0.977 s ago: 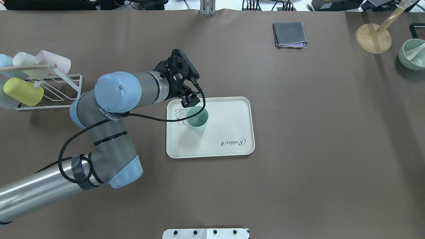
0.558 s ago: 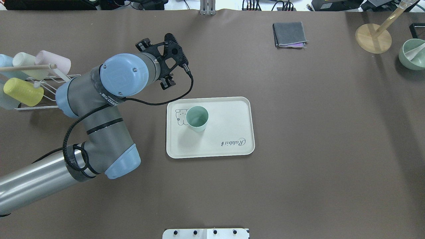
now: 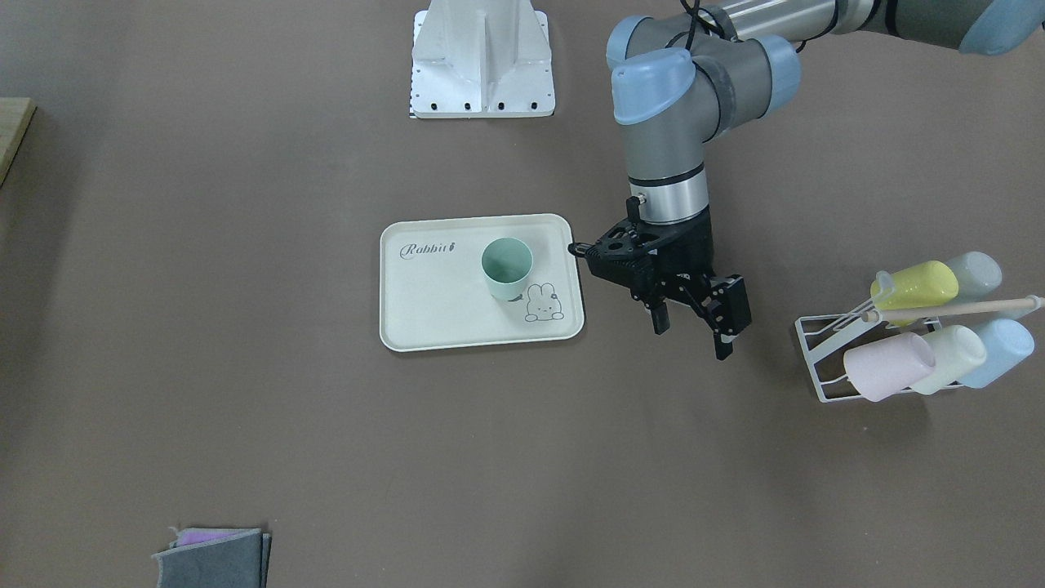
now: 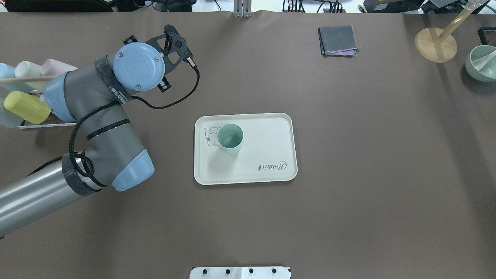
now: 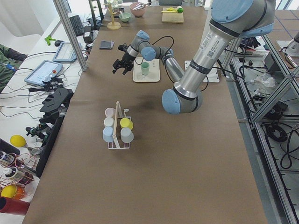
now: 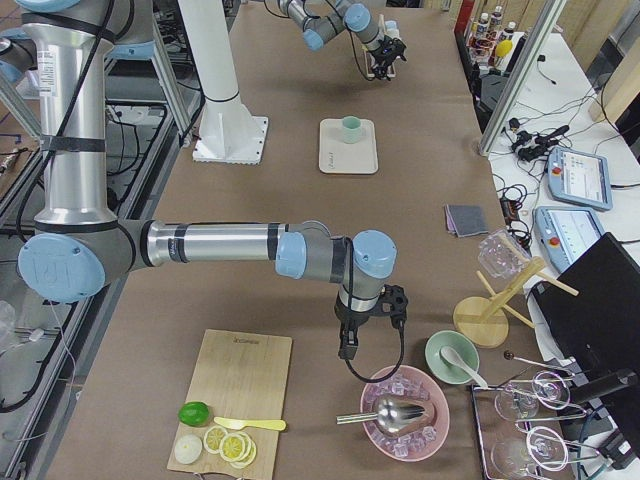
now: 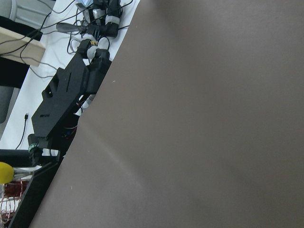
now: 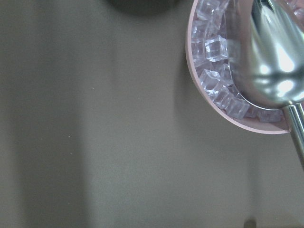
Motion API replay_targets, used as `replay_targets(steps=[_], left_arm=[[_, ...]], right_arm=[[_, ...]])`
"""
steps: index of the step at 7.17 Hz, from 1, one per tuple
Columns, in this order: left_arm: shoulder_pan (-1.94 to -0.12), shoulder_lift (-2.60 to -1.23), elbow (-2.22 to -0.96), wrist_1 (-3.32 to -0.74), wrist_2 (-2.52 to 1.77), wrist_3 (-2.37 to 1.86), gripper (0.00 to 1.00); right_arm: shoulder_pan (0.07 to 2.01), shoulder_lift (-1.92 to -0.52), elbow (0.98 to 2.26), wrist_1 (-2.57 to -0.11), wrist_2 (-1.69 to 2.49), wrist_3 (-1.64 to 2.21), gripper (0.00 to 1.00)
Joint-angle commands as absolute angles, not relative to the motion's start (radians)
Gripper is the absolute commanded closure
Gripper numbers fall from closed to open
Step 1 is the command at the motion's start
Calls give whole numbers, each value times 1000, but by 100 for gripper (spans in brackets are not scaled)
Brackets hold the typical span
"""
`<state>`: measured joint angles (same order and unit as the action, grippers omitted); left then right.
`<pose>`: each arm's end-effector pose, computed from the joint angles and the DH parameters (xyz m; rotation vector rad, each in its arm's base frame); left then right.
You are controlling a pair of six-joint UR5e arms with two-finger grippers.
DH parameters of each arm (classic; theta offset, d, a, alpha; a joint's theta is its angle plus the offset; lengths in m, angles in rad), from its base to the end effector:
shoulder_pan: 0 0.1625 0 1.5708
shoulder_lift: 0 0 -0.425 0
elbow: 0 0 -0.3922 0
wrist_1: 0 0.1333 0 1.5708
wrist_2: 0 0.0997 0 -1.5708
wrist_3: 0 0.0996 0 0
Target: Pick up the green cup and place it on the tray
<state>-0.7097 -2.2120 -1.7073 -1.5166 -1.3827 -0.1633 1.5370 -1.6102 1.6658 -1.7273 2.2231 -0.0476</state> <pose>0.4116 -0.5539 0.2352 0.7281 0.1999 0.5970 0.0571 -0.4683 0.6542 -0.0928 -0.6524 -0.0455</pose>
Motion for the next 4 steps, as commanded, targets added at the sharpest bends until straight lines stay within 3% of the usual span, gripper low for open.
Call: replay_targets(steps=[1, 4], left_arm=[[-863, -2182, -1730, -1503, -1661, -170, 2], [-1189, -2030, -1727, -1505, -2166, -164, 2]], right_arm=[[1537, -1608, 1666, -1727, 2223, -48, 0], [1537, -1611, 1664, -1727, 2223, -48, 0]])
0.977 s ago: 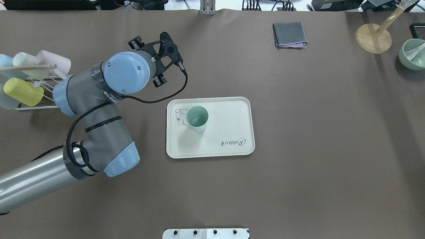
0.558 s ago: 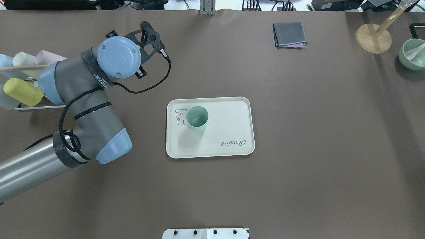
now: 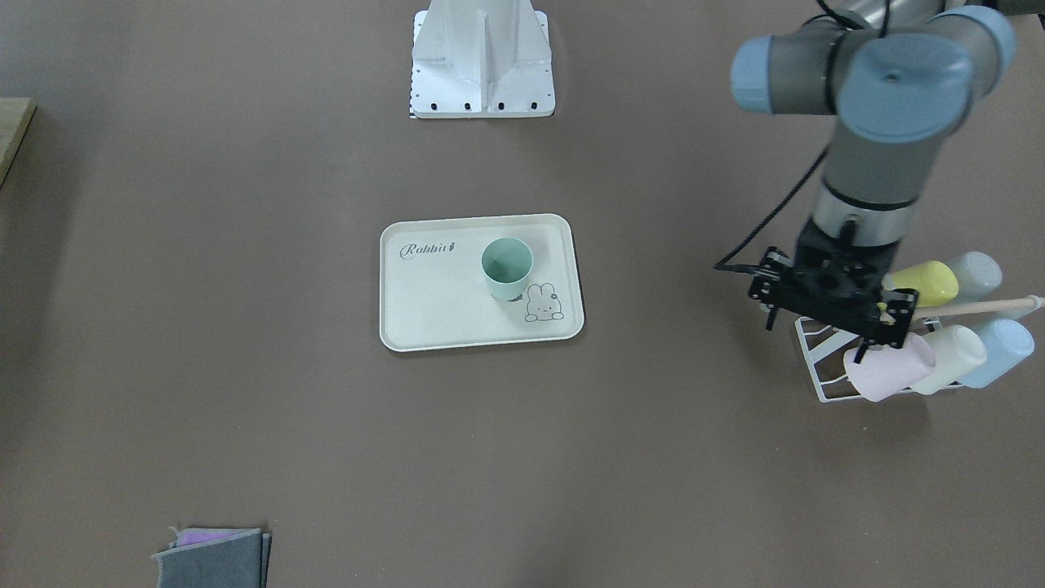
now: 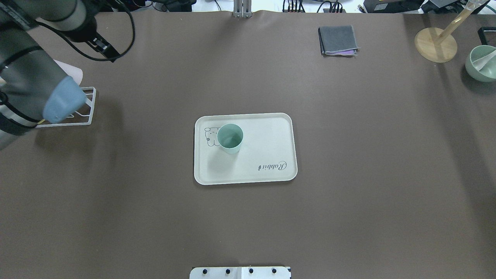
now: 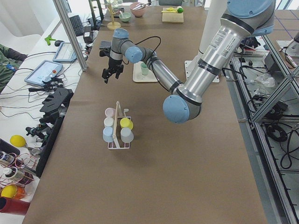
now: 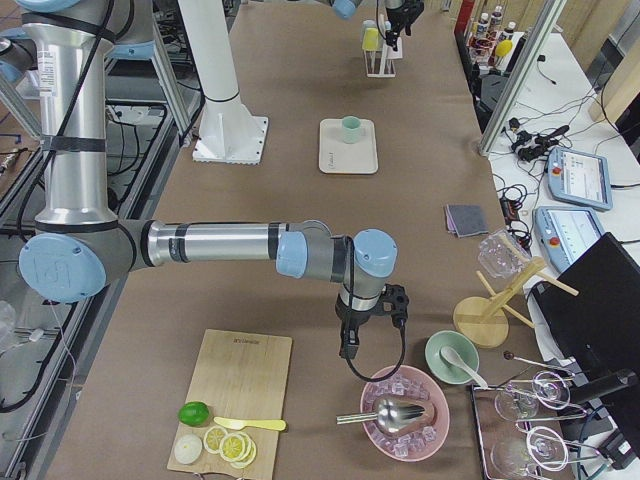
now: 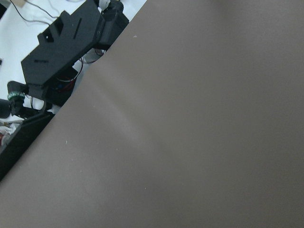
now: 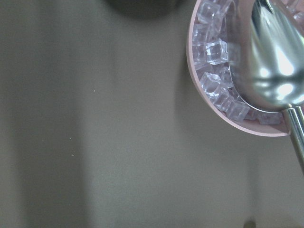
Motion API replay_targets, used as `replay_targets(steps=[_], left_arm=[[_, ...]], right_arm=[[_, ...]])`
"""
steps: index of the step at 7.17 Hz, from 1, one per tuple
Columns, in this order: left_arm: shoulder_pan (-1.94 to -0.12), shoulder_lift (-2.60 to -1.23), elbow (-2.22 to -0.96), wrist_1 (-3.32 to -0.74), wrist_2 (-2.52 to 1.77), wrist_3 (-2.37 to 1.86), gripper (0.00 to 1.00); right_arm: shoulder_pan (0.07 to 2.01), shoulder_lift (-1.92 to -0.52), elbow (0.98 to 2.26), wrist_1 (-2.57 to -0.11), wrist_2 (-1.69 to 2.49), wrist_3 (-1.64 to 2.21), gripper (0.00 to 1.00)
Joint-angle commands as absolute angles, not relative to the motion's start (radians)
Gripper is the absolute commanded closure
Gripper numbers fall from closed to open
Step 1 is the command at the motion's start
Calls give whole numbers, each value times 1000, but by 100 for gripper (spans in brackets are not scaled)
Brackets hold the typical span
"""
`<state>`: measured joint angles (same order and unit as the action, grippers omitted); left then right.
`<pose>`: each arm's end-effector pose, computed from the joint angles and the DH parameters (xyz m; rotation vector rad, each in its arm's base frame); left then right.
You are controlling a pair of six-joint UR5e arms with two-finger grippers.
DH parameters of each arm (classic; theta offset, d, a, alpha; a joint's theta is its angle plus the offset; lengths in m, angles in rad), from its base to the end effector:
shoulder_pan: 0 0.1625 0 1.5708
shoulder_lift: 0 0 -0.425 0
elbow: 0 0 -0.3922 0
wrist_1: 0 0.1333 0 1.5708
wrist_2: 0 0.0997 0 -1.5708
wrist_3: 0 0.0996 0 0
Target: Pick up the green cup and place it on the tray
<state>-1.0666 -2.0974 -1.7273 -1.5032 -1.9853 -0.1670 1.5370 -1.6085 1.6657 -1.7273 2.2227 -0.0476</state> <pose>0.2333 -0.6157 0.2992 0.4442 0.5834 0.4496 0.0571 -0.4691 0.6534 -0.0913 -0.6520 -0.0461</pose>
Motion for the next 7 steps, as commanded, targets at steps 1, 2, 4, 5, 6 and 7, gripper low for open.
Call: replay_targets(steps=[1, 2, 4, 5, 6, 7], left_arm=[[-1268, -1958, -1730, -1505, -2237, -163, 2], [-1341, -1888, -1730, -1503, -2306, -163, 2], [-1452, -1693, -1746, -1520, -2433, -155, 2], [-1480, -1621, -1746, -1520, -2433, -88, 2], [-1518, -1567, -1747, -1516, -2433, -25, 2], [-1547, -1540, -1743, -1514, -2431, 27, 2]], right_arm=[[1537, -1611, 1664, -1726, 2223, -48, 0], [1537, -1605, 1666, -1726, 2223, -48, 0], [1537, -1609, 1664, -1726, 2223, -49, 0], [1537, -1611, 1666, -1726, 2224, -49, 0], [1537, -1605, 1672, -1726, 2224, -49, 0], [1537, -1605, 1680, -1727, 2224, -49, 0]])
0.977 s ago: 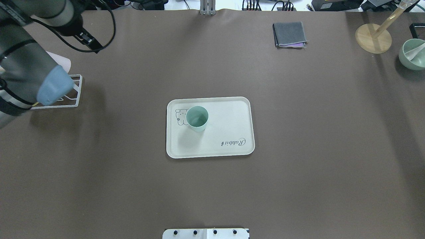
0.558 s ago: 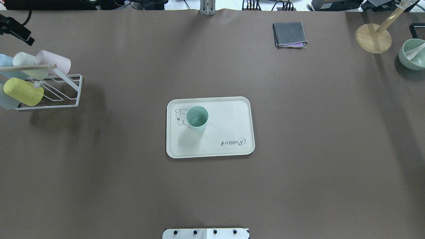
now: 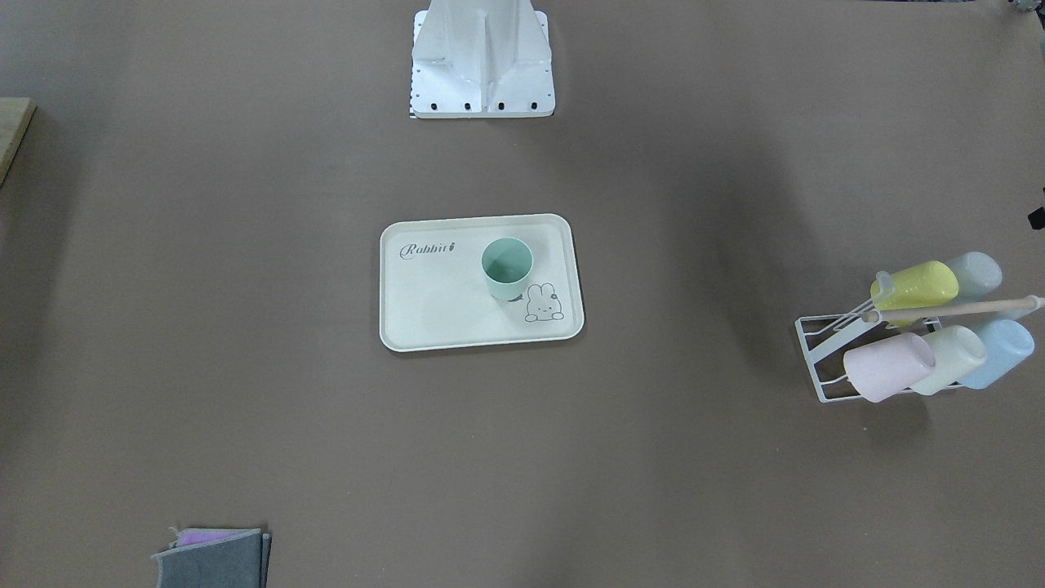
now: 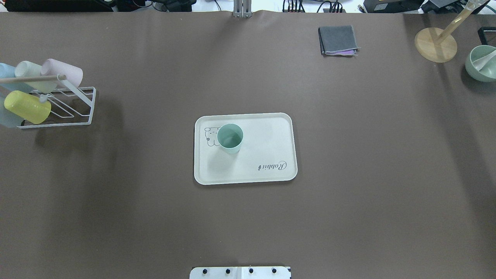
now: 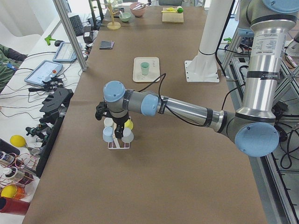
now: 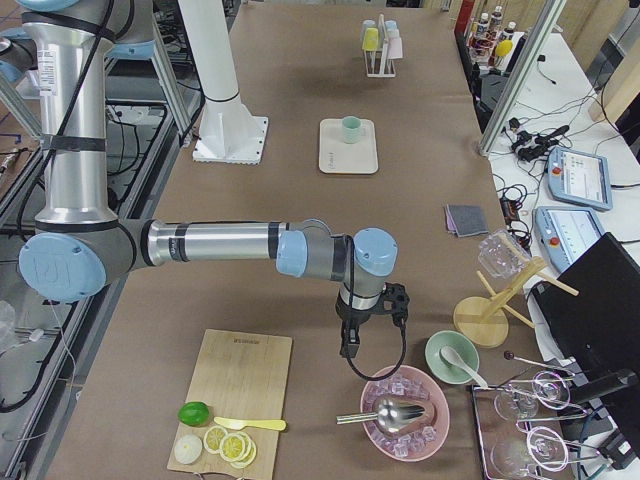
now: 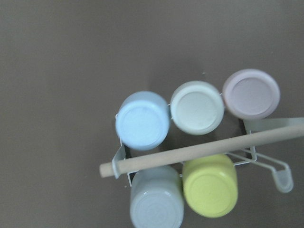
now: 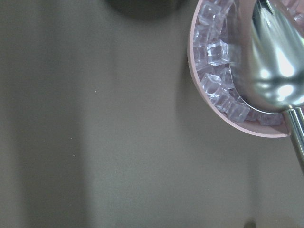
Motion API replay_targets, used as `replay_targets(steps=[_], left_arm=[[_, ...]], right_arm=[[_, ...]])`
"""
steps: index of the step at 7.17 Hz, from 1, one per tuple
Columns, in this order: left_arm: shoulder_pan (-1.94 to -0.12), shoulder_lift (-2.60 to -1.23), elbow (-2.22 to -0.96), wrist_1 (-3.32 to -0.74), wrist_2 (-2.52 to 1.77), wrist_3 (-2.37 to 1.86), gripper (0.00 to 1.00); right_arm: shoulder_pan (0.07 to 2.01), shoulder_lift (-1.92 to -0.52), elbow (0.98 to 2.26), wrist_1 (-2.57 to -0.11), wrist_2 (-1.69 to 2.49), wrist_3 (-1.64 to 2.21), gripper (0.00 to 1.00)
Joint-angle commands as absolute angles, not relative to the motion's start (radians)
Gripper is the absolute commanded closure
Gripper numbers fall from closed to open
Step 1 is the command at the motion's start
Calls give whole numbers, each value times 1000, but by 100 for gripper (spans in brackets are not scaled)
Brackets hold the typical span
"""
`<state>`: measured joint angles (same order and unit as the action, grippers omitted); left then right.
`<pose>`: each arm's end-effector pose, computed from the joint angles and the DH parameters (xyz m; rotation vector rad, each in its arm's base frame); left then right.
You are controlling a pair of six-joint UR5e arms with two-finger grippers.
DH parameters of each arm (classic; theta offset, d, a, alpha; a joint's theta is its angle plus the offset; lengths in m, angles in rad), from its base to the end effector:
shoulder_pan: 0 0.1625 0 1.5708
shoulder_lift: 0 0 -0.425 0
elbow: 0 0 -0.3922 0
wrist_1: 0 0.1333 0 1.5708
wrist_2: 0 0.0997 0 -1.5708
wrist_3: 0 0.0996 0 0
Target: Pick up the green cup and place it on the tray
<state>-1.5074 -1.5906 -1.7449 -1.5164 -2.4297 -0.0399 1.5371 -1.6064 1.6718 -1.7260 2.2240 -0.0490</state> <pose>-0.0260 -0.5037 0.5624 0.0864 0.8632 0.0819 0.0569 -0.4706 0.6493 -0.0816 -0.6534 -0.0504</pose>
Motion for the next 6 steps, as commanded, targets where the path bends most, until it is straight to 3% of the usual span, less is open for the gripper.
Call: replay_targets(steps=[1, 6], left_arm=[[-1557, -1522, -1741, -1506, -2430, 96, 2], [-1583, -1517, -1726, -1506, -2245, 94, 2]], right_arm=[[1537, -1611, 1680, -1727, 2224, -49, 0], [1537, -1620, 1681, -1727, 2253, -49, 0]])
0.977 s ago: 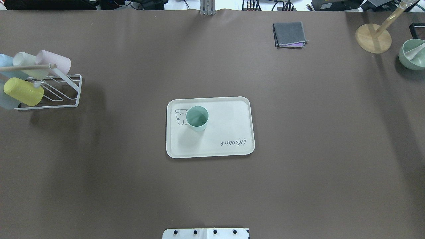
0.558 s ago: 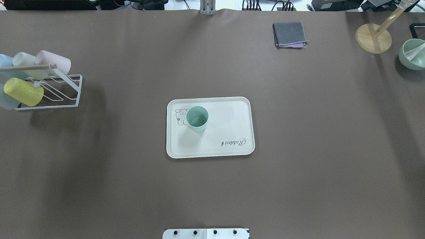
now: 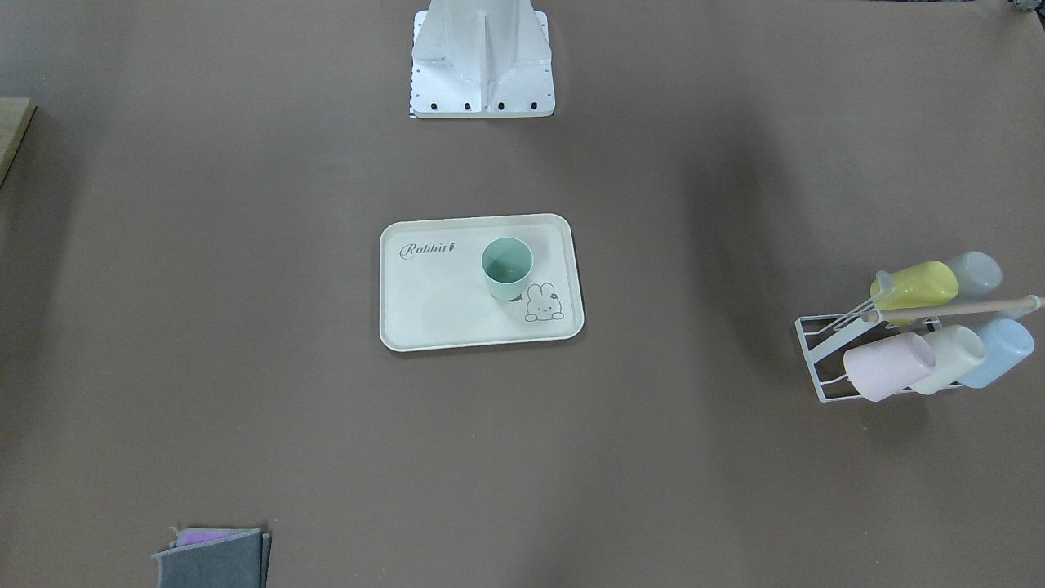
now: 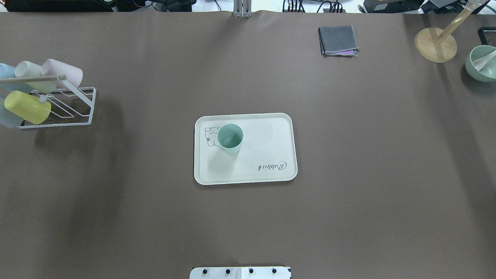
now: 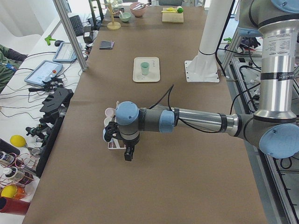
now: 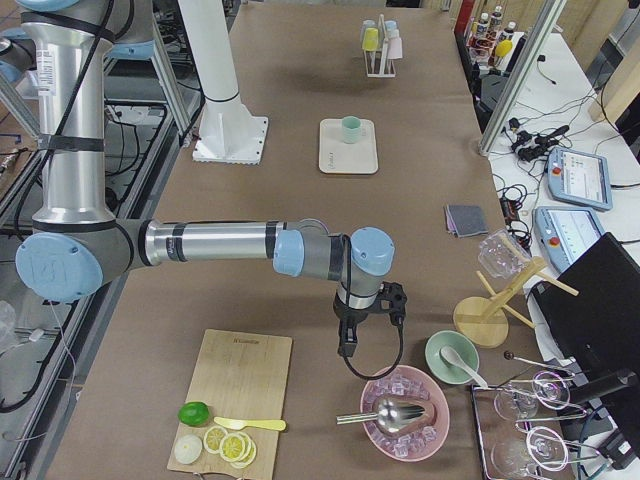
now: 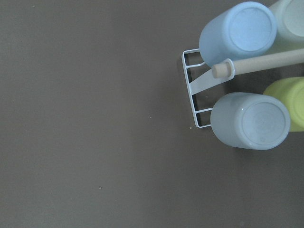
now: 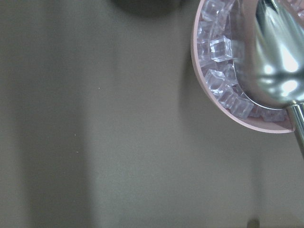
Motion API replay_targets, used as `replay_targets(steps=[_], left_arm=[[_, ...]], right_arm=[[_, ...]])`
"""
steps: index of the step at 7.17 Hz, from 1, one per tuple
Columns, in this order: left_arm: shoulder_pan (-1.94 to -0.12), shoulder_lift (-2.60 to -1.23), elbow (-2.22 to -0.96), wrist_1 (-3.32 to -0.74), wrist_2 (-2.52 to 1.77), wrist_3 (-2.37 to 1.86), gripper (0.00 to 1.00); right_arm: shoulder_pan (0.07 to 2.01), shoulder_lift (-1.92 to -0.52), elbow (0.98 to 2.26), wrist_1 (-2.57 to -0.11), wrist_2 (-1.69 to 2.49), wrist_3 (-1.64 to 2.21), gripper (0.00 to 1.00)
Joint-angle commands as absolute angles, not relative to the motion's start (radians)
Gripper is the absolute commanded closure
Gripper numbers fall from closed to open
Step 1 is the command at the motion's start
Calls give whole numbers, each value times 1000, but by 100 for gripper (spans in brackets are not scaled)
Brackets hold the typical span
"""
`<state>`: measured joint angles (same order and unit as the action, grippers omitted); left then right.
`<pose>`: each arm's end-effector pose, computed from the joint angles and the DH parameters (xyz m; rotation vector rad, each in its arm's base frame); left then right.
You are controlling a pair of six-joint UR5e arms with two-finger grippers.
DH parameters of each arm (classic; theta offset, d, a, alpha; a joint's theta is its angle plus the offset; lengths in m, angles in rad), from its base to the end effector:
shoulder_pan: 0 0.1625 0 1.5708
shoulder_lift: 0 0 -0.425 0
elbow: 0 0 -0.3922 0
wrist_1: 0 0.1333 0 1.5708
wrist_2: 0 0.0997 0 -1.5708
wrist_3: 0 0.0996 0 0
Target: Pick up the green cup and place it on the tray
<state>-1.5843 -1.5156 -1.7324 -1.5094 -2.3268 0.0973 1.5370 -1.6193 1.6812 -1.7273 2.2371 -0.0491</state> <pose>-0.0713 -0.4685 0.6131 0.0847 0.7526 0.0968 0.0561 -0.4649 0.6501 -0.0860 -0.6665 -0.0482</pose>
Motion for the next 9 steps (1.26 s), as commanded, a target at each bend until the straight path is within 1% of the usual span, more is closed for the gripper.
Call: replay_targets(steps=[1, 6, 9], left_arm=[[-1586, -1516, -1733, -1512, -2252, 94, 2], [-1588, -1485, -1776, -1519, -2252, 100, 2], [-1585, -1480, -1763, -1519, -2250, 101, 2]], right_arm=[[1537, -1620, 1680, -1727, 2261, -49, 0], [1537, -1620, 1678, -1727, 2260, -49, 0], [1537, -1621, 1677, -1727, 2260, -49, 0]])
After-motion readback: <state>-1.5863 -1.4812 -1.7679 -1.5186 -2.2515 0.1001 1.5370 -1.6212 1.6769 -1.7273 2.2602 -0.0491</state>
